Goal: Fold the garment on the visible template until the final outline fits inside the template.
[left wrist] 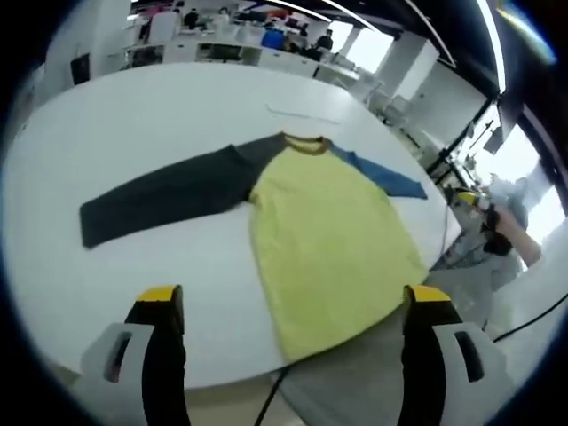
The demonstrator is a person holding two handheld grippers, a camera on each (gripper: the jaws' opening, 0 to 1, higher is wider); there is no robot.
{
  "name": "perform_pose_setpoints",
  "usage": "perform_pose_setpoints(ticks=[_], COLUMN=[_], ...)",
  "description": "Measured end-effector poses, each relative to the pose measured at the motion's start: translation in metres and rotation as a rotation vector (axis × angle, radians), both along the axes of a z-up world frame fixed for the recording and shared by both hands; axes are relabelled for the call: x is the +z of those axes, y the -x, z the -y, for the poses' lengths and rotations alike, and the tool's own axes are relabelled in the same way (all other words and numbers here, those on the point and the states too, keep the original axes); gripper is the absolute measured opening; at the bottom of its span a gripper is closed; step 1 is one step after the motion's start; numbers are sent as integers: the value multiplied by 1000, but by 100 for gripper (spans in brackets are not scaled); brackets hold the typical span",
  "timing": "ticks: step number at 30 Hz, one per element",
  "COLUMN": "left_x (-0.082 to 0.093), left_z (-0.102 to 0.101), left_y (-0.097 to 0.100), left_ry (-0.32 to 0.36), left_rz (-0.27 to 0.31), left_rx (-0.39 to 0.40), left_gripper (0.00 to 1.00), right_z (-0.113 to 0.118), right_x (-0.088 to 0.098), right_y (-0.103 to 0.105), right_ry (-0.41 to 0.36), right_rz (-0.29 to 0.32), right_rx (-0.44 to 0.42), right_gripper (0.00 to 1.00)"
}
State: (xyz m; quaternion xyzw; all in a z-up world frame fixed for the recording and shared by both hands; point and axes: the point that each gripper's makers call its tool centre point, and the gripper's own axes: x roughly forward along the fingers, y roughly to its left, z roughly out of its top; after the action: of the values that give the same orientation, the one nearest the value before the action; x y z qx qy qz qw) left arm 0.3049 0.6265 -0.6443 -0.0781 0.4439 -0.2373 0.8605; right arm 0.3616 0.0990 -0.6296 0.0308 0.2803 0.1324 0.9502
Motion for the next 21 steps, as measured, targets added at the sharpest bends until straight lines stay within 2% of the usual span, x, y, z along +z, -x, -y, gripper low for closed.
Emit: perform_pose_setpoints(ticks=[3,6,21], left_x=[-3,-4,-15], left_z=[-1,-1,0], left_y=[-2,-4,-11], left_ry=[-7,-8,-14], left_rz=[-12,-16,-50], left_rx=[2,5,21], left_gripper=[99,99,98], right_z=[8,15,48], right_x=[-4,-8,-44], right_y=[-8,-15,-41], right_ry=[-12,-16,2], right_rz=[-14,-17,-99], right_rx=[-19,-30,-86], right_gripper=[89,91,76])
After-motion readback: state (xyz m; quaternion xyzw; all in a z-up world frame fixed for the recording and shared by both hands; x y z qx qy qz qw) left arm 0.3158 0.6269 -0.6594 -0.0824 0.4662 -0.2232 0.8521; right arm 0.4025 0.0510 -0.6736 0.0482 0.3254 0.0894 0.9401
